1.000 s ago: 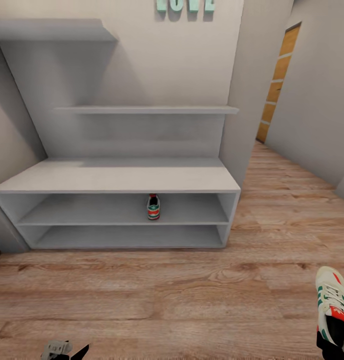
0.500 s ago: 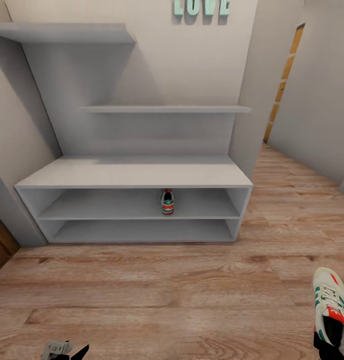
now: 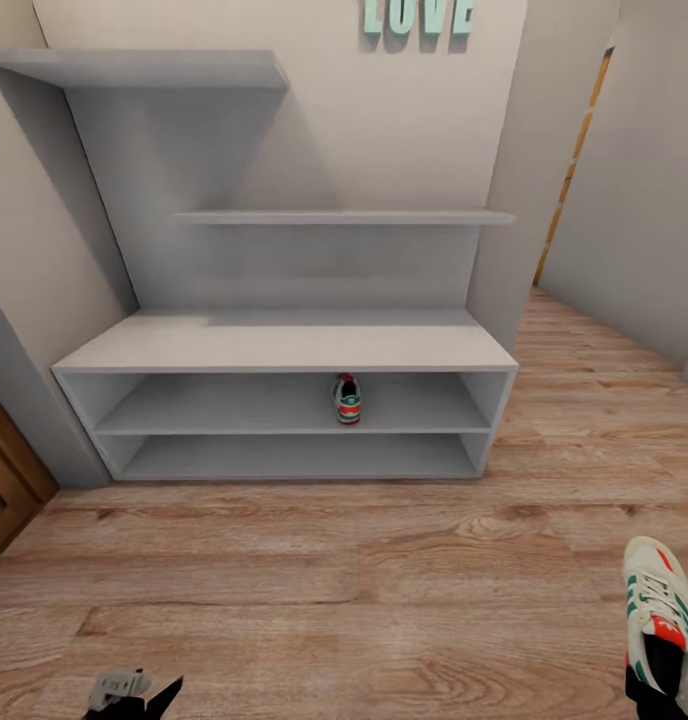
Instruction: Pick up the two gym shoes and the two sandals from the corridor floor and place them onto the hallstand (shoe rack) in the corridor, making sure they are on the rack and not on the floor. Arrange them so the two gym shoes are next to each other and the two sandals are next to each other.
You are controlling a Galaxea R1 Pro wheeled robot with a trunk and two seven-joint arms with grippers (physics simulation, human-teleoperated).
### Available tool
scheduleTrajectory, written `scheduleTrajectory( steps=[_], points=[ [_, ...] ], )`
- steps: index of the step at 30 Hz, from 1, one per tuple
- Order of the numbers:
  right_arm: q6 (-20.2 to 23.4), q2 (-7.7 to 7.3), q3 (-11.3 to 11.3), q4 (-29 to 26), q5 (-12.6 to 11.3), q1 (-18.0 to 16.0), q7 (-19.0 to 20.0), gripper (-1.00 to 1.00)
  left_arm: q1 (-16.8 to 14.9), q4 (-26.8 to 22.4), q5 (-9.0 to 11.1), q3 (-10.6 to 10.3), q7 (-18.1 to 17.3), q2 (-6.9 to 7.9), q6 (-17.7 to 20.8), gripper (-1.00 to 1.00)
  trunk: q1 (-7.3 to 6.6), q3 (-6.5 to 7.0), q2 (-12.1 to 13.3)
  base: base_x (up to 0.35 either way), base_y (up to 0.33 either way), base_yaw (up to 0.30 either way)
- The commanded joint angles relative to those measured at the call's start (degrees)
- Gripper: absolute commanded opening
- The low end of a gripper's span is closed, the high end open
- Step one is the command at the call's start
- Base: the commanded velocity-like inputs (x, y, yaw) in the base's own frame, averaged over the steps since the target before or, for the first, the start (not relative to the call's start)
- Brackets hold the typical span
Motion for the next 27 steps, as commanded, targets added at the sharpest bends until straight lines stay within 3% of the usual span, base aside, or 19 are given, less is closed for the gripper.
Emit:
scheduleTrajectory(
  steps=[1,5,7,10,11,12,13,15,16,18,20,21,27],
  points=[
    [-0.2,0.01,-0.05,0.44,-0.08,-0.04,0.09,-1.0,-0.12,0.02,0.25,0.07,-0.47,-0.01,0.03,1.0,-0.01,-0.05,-0.02,0.0,0.0,0.0],
    [-0.2,0.96,2.27,2.85,0.2,-0.04,0.2,-1.0,-1.19,-2.04,0.39,-0.14,-4.4,-0.07,0.48,1.0,-0.01,-0.05,-0.02,0.0,0.0,0.0],
    [-0.15,1.51,4.81,2.62,0.25,-0.08,0.21,-1.0,-1.65,-3.23,0.4,-0.08,-8.27,-0.17,0.67,1.0,-0.01,-0.05,-0.02,0.0,0.0,0.0],
    [0.0,1.98,9.7,1.46,0.25,-0.09,0.22,-1.0,-1.87,-3.81,0.35,0.25,-13.42,-0.24,0.47,1.0,-0.01,-0.05,-0.02,0.0,0.0,0.0],
    [0.13,2.35,12.77,0.7,0.25,-0.12,0.21,-1.0,-1.9,-3.85,0.36,0.32,-15.36,-0.26,0.29,1.0,-0.01,-0.05,-0.02,0.0,0.0,0.0],
    [0.23,2.6,14.4,0.33,0.25,-0.2,0.18,-1.0,-1.91,-3.86,0.39,0.33,-16.17,-0.27,0.22,1.0,-0.01,-0.05,-0.02,0.0,0.0,0.0],
    [0.61,3.16,17.72,-0.39,0.25,-0.46,0.09,-1.0,-1.89,-3.88,0.41,0.28,-17.35,-0.28,0.11,1.0,-0.01,-0.05,-0.02,0.0,0.0,0.0],
    [1.48,3.81,20.82,-1.08,0.25,-0.99,-0.05,-1.0,-1.88,-3.96,0.41,0.17,-18.13,-0.29,0.04,1.0,-0.01,-0.05,-0.02,0.0,0.0,0.0],
    [3.15,4.67,23.41,-1.8,0.25,-1.88,-0.17,-1.0,-1.89,-4.16,0.44,0.01,-18.76,-0.26,0.0,1.0,-0.01,-0.05,-0.02,0.0,0.0,0.0],
    [7.34,6.42,26.09,-2.72,0.25,-3.84,-0.32,-1.0,-1.87,-4.41,0.47,0.11,-20.22,-0.17,-0.02,1.0,-0.01,-0.05,-0.02,0.0,0.0,0.0],
    [11.01,7.64,27.15,-3.11,0.25,-5.47,-0.37,-1.0,-1.87,-4.5,0.48,0.21,-21.87,-0.12,0.06,1.0,-0.01,-0.05,-0.02,0.0,0.0,0.0],
    [14.87,8.92,27.84,-3.36,0.25,-7.26,-0.43,-1.0,-1.89,-4.56,0.45,0.28,-23.84,-0.07,0.18,1.0,-0.01,-0.05,-0.02,0.0,0.0,0.0],
    [27.16,14.13,28.89,-3.57,0.51,-14.95,-0.7,-1.0,-2.06,-4.71,0.76,0.71,-29.91,0.36,0.4,1.0,-0.01,-0.05,-0.02,0.0,0.0,0.0]
  ],
)
